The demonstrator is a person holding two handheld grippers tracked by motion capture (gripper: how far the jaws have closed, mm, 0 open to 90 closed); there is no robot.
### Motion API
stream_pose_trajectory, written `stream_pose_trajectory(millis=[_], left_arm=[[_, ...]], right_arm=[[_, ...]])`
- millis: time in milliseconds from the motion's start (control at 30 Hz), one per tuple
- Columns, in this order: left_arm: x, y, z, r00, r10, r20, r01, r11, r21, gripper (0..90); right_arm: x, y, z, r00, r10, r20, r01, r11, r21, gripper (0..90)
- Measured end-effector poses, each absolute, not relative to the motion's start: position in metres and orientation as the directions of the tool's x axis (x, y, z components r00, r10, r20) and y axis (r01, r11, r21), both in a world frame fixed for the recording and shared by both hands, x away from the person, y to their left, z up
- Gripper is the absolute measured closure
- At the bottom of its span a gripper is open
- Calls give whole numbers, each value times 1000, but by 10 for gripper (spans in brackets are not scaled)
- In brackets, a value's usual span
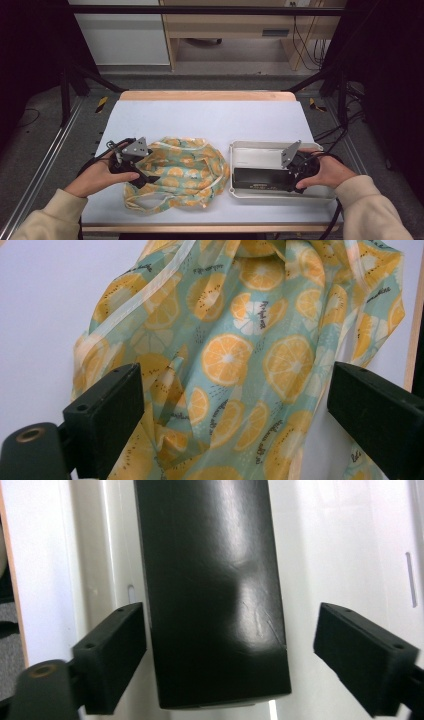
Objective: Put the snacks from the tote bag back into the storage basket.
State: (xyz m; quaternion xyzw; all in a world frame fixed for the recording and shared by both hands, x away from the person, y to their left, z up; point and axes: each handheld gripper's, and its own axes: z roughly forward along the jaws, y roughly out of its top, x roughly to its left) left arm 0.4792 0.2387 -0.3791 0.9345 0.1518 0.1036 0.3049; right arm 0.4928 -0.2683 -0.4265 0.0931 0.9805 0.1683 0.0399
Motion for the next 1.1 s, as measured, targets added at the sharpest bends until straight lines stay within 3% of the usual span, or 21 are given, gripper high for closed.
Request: stream_pose_trajectory(millis=[1100], left_arm=[[479,239,-383,929,357,98,230,-763,603,73]], right_arm=[[471,-272,-404,-967,234,-98,166,878,450,67]])
